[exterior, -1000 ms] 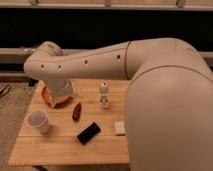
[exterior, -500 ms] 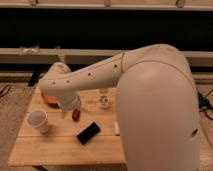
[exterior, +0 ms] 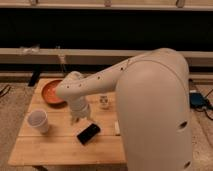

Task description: Place the eraser on the white sponge

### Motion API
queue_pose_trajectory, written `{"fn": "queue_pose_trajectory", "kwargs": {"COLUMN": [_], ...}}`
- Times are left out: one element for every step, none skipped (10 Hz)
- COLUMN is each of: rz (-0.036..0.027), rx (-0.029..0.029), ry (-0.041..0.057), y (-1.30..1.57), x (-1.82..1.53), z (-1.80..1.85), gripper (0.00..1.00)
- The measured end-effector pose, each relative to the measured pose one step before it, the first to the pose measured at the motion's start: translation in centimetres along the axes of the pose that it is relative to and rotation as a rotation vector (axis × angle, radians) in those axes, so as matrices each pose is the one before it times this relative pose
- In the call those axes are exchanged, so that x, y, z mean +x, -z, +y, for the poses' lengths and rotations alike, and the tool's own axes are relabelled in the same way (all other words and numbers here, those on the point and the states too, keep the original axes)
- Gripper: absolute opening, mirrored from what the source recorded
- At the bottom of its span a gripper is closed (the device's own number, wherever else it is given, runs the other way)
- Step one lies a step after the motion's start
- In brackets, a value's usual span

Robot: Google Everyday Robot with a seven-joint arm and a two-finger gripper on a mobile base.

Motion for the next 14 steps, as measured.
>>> {"fn": "queue_pose_trajectory", "kwargs": {"rz": [0.0228, 0.01701, 0.02534, 0.01628, 0.01018, 0.01138, 0.00873, 0.00339, 0.00469, 0.00333, 0.00234, 0.00099, 0.00415, 0.00175], "rx": [-0.01277, -0.00522, -0.01755, -0.01645, -0.01278, -0.02903, -0.04241, -0.02536, -0.0242, -0.00904, -0.0072, -0.0062, -0.00104, -0.00038], "ry": [-0.02183, -0.0152, -0.01709, -0.00583, -0.00382, -0.00674, -0.01445, -0.01501, -0.01353, -0.00836, -0.00966, -0.00757, -0.00022, 0.0019], "y": [-1.052, -0.723, -1.177, -0.942, -0.725, -0.926, -0.787, -0.38, -0.409, -0.169, -0.109, -0.105, -0.165, -0.147], "x": [0.237, 0.142, 0.134, 0.017, -0.063, -0.115, -0.215, -0.256, -0.182, -0.072, -0.116, -0.134, 0.076, 0.051], "z": [-0.197, -0.165, 0.04, 0.14, 0.043, 0.181, 0.018, -0.141, 0.149, -0.012, -0.175, -0.15, 0.051, 0.114], "gripper": [0.8, 0.8, 0.8, 0.8, 0.8, 0.8, 0.8, 0.8, 0.8, 0.8, 0.8, 0.8, 0.8, 0.8]}}
